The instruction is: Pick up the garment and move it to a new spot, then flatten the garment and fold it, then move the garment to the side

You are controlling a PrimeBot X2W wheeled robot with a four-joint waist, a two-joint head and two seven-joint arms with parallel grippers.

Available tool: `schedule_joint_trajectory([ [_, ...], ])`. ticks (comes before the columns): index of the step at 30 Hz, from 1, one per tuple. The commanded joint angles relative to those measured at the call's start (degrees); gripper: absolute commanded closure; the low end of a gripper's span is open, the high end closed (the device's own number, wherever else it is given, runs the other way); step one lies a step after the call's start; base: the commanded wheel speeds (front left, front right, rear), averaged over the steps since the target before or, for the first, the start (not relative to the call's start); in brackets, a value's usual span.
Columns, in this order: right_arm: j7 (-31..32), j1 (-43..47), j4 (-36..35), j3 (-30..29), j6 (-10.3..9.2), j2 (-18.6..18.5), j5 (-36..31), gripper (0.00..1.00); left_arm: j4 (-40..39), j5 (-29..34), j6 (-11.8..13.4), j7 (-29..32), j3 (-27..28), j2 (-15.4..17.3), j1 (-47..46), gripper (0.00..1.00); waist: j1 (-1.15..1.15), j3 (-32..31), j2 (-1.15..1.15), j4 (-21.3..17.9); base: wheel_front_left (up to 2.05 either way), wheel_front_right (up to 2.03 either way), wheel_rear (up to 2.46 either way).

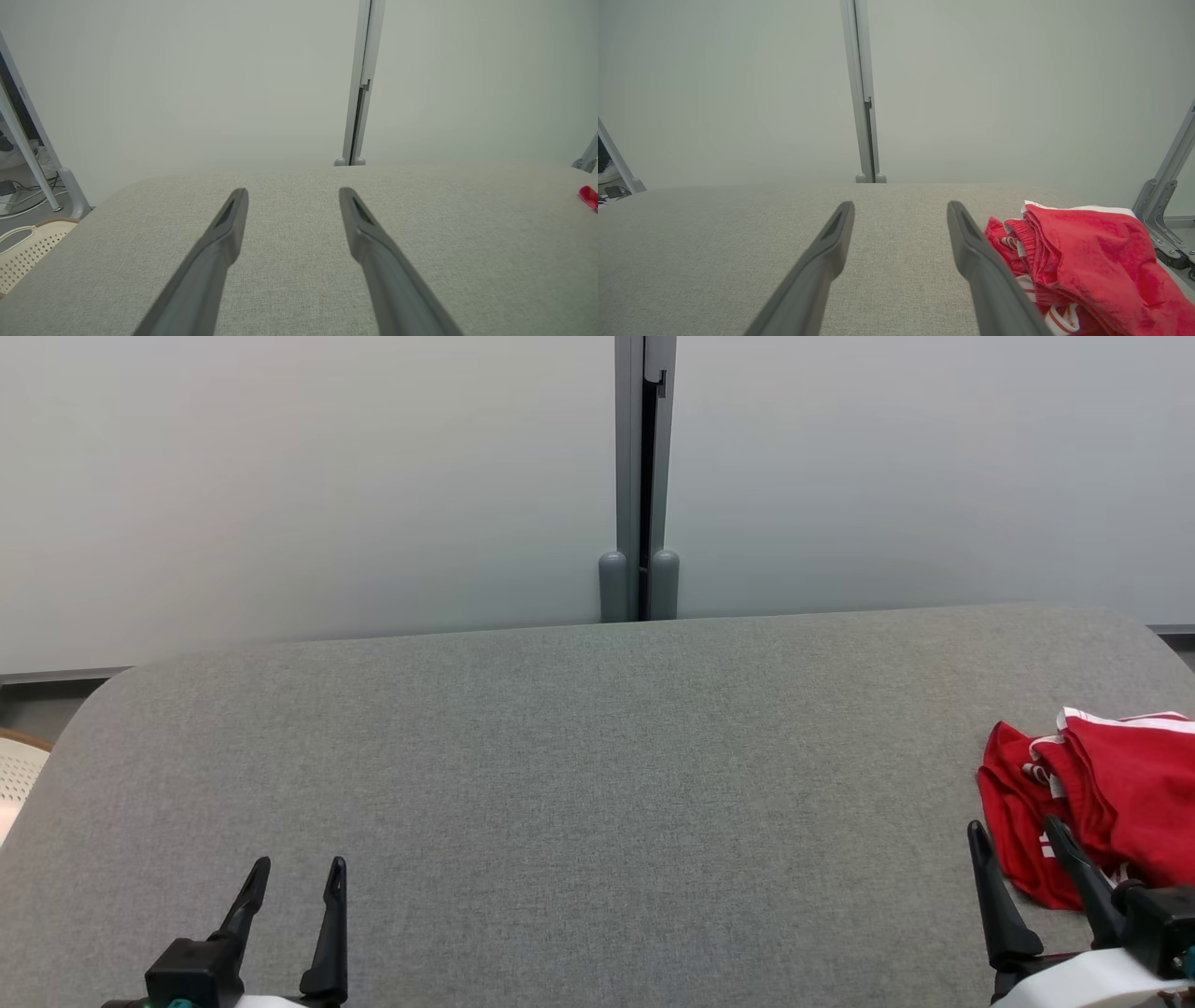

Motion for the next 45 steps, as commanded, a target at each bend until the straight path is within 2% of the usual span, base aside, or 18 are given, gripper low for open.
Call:
schedule_joint_trajectory([
  [1, 0.2, 0.2, 0.0, -0.1, -0.07, 0.0, 0.0, 0.00, 0.2, -0.3, 0.1, -0.3, 0.0, 0.4, 0.4, 0.00, 0.00, 0.0, -0.01, -0.1, 0.00, 0.00, 0.00],
  [20, 0.5, -0.8, -0.3, 0.7, -0.07, -0.6, 0.4, 0.00, 1.2, -1.0, 0.5, 0.0, -0.4, 0.8, -0.7, 0.00, 0.00, -0.2, -0.01, -0.4, 0.00, 0.00, 0.00],
  [21, 0.5, -0.4, -0.1, 0.7, 0.00, -0.3, 0.2, 1.00, 1.2, -0.7, 0.6, 0.1, -0.5, 0.4, -0.1, 1.00, 0.00, -0.2, -0.01, -0.4, 0.00, 0.00, 0.00],
  [24, 0.5, 0.0, 1.0, 0.6, 0.00, 0.1, 0.8, 1.00, 2.2, -1.3, 0.4, 0.4, -0.5, -0.4, 0.2, 1.00, 0.00, -0.2, -0.01, -0.4, 0.00, 0.00, 0.00],
  [45, 1.9, -3.5, 4.4, -1.4, -0.01, 1.3, 21.7, 1.00, 3.8, -19.1, -3.6, 4.9, 4.8, -3.5, -3.2, 1.00, 0.00, 0.7, -0.01, -0.5, 0.00, 0.00, 0.00],
])
